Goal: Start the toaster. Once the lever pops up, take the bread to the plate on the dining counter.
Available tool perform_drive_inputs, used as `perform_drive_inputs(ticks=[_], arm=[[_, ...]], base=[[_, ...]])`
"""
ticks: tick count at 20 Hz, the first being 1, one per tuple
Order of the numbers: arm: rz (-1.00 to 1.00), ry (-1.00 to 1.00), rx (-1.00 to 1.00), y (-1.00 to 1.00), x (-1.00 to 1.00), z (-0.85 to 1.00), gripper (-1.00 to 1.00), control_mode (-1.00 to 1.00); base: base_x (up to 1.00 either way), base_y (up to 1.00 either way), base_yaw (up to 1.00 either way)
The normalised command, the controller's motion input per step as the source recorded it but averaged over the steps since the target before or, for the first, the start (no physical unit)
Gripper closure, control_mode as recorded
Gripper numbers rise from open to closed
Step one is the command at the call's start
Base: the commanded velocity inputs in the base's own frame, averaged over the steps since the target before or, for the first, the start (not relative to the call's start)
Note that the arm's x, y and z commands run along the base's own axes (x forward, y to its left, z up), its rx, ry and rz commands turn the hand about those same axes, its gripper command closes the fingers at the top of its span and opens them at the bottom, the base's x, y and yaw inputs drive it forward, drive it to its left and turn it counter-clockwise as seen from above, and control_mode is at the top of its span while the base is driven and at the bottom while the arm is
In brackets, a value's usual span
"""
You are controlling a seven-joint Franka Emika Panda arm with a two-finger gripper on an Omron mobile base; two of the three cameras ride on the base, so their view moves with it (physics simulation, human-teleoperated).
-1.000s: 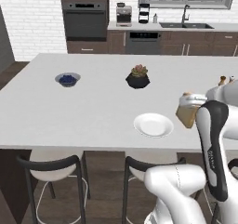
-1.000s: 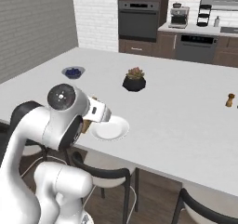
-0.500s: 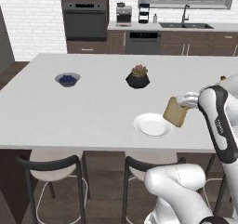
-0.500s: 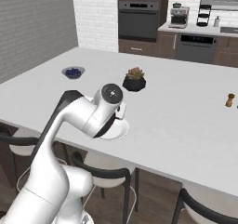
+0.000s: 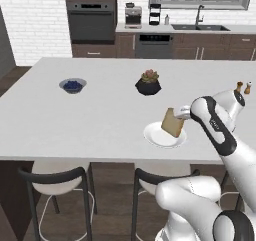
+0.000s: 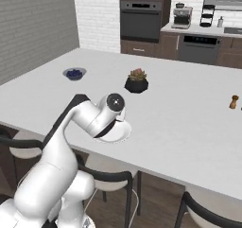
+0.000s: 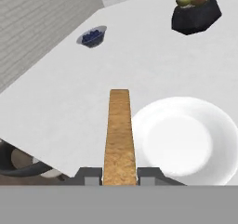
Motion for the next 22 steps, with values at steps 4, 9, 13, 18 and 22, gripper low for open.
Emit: perform_drive_inputs(ticks=[4,9,13,18,22], arm=[[0.03,-0.07,0.00,0.00,0.13,-0.39,1.00,-1.00],[0.03,-0.05,-0.01,0.00,0.26,-0.14,1.00,-1.00],[0.04,-0.03,-0.05,0.18,0.07,-0.12,1.00,-1.00],[0.06,0.00,-0.10,0.16,0.27,-0.15,1.00,-1.00],[0.07,0.00,-0.14,0.20,0.26,-0.18,1.00,-1.00]], base=[[0.00,0.00,0.00],[0.00,0.00,0.00],[0.00,0.00,0.00],[0.00,0.00,0.00],[0.00,0.00,0.00]])
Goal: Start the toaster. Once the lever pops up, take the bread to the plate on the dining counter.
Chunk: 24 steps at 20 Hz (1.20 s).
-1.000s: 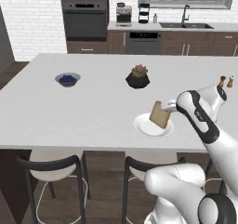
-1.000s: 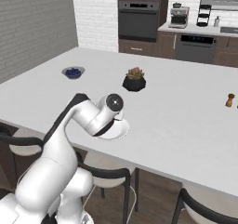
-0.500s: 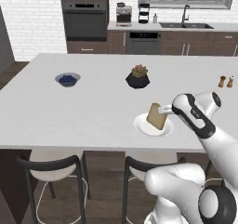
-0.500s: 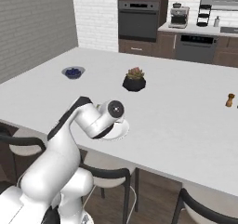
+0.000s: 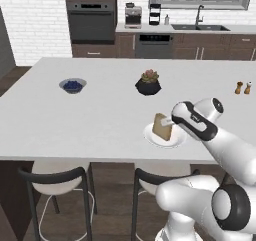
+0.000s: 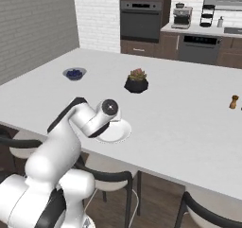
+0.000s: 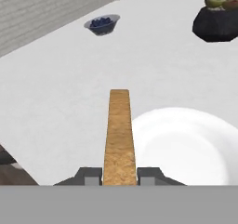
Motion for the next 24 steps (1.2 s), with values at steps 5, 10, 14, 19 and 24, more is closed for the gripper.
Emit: perform_drive_inputs(ticks=[5,10,14,19,24], arm=[[0.07,0.00,-0.09,0.06,0.34,-0.23,1.00,-1.00],[0.09,0.00,-0.03,0.00,0.15,-0.18,1.00,-1.00],[0.08,0.00,0.00,0.00,0.15,-0.05,1.00,-1.00],[0.05,0.00,0.00,-0.01,0.07,-0.03,1.00,-1.00],[0.00,0.00,0.00,-0.11,0.01,-0.04,1.00,-1.00]], base=[[0.00,0.00,0.00],[0.00,0.00,0.00],[0.00,0.00,0.00],[0.00,0.00,0.00],[0.00,0.00,0.00]])
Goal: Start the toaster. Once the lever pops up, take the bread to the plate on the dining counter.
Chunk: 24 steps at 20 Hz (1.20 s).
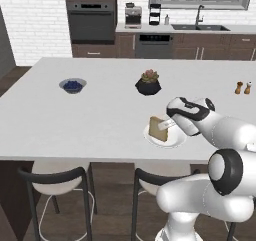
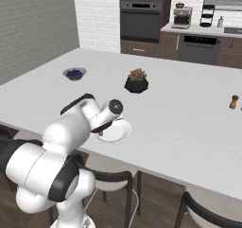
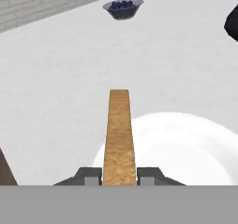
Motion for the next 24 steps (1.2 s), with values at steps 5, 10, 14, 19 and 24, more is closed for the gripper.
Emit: perform_drive_inputs(ticks=[5,10,14,19,24], arm=[[0.00,0.00,0.00,-0.16,0.00,-0.09,1.00,-1.00],[0.00,0.00,0.00,-0.04,0.01,-0.07,1.00,-1.00],[0.00,0.00,0.00,0.00,0.03,-0.11,1.00,-1.00],[0.00,0.00,0.03,-0.08,0.01,-0.11,1.00,-1.00],[0.00,0.00,0.04,-0.10,0.00,-0.11,1.00,-1.00]], base=[[0.00,0.00,0.00],[0.00,0.00,0.00],[0.00,0.00,0.00],[0.00,0.00,0.00],[0.00,0.00,0.00]])
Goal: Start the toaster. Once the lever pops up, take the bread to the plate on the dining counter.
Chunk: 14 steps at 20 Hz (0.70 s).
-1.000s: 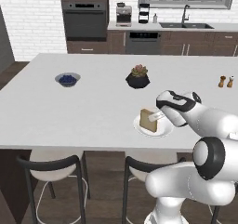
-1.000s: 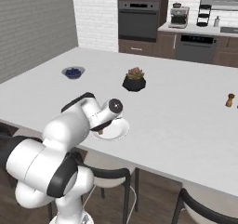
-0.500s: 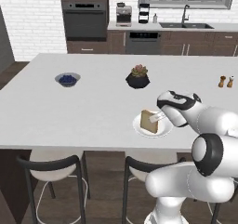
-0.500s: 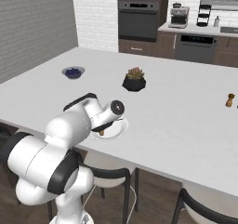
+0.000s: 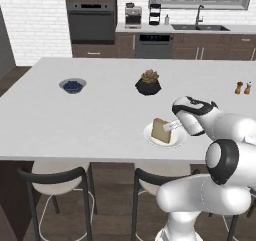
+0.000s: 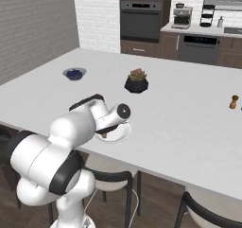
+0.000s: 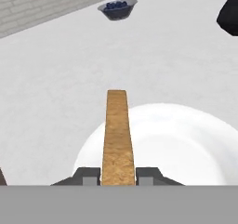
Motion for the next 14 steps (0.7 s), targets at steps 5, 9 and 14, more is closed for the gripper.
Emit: perform_drive_inputs(ticks=[5,9,14], arm=[[0.00,0.00,0.01,-0.11,0.00,-0.15,1.00,-1.00],[0.00,0.00,0.00,-0.27,0.00,-0.17,1.00,-1.00],[0.00,0.00,0.00,-0.28,0.00,-0.27,-1.00,-1.00]], base=[[0.00,0.00,0.00],[0.00,0.00,0.00],[0.00,0.00,0.00]])
